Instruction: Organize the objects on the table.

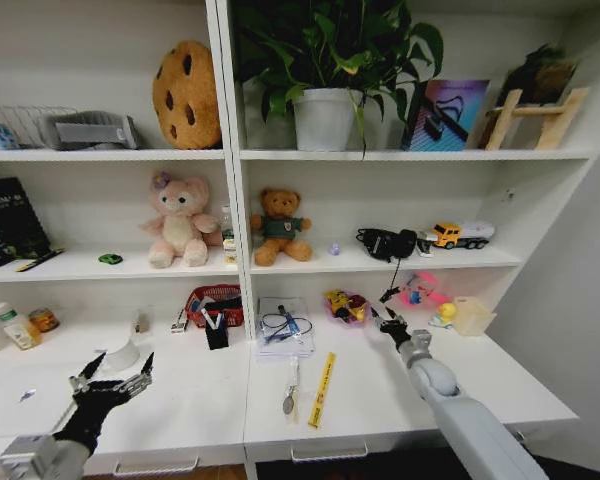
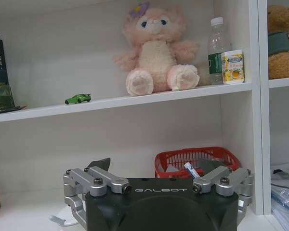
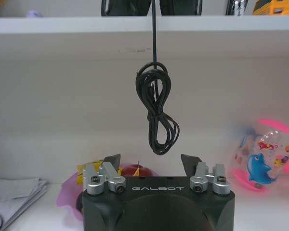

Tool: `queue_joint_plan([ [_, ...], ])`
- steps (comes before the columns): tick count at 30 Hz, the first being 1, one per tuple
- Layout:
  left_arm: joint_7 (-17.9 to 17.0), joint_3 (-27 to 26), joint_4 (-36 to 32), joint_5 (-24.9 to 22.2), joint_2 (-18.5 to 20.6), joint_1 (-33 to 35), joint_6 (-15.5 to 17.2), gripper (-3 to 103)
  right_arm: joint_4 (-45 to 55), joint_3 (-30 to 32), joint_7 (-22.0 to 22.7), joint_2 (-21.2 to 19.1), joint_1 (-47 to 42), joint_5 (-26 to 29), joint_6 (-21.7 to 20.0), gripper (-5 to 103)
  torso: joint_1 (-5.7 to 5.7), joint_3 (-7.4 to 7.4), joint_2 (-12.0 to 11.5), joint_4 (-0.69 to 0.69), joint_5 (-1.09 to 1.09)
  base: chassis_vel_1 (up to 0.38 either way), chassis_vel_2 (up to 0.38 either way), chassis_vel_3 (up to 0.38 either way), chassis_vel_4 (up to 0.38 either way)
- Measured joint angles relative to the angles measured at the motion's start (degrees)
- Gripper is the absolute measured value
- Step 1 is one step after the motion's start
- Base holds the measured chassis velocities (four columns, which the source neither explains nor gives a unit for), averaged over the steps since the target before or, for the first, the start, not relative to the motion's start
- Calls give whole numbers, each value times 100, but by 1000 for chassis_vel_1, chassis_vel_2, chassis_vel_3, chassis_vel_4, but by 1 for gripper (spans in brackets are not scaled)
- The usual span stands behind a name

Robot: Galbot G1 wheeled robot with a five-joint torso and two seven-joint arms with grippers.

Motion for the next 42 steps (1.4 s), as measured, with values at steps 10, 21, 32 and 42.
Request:
queue_joint_plan([
  [10, 0, 0, 0, 0, 0, 0, 0, 100, 1779, 999, 228, 363, -2043, -452, 293, 100, 0, -1, 0, 1, -2, 0, 0, 0, 0],
  [21, 0, 0, 0, 0, 0, 0, 0, 100, 2974, 2559, -204, 964, -4285, -818, 1184, 100, -1, 0, 1, 0, -2, 0, 0, 0, 0],
  [32, 0, 0, 0, 0, 0, 0, 0, 100, 3133, 2308, -211, 1291, -4201, -880, 1130, 100, 0, 0, 0, 2, -1, 0, 0, 0, 0],
  [42, 0, 0, 0, 0, 0, 0, 0, 100, 3175, 2046, -185, 1135, -3867, -835, 856, 100, 1, 1, 0, 0, -1, 0, 0, 0, 0],
])
